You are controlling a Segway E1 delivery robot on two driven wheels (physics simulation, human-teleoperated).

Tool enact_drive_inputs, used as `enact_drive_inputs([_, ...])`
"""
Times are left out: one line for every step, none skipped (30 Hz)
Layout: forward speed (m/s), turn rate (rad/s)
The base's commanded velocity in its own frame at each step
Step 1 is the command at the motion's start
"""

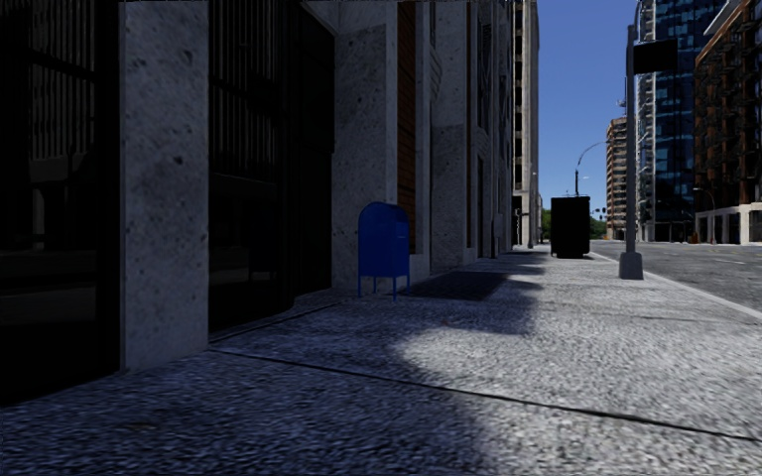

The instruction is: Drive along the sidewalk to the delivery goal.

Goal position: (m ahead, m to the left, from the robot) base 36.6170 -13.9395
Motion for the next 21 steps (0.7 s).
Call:
enact_drive_inputs([1.81, -0.57])
enact_drive_inputs([1.81, -0.57])
enact_drive_inputs([1.84, -0.57])
enact_drive_inputs([1.86, -0.57])
enact_drive_inputs([1.88, -0.57])
enact_drive_inputs([1.88, -0.57])
enact_drive_inputs([2.00, -0.57])
enact_drive_inputs([2.00, -0.57])
enact_drive_inputs([2.00, -0.57])
enact_drive_inputs([2.00, -0.57])
enact_drive_inputs([2.00, -0.57])
enact_drive_inputs([2.00, -0.56])
enact_drive_inputs([2.00, -0.56])
enact_drive_inputs([2.00, -0.56])
enact_drive_inputs([2.00, -0.56])
enact_drive_inputs([2.00, -0.56])
enact_drive_inputs([2.00, -0.49])
enact_drive_inputs([2.00, 0.00])
enact_drive_inputs([2.00, 0.00])
enact_drive_inputs([2.00, 0.00])
enact_drive_inputs([2.00, 0.00])
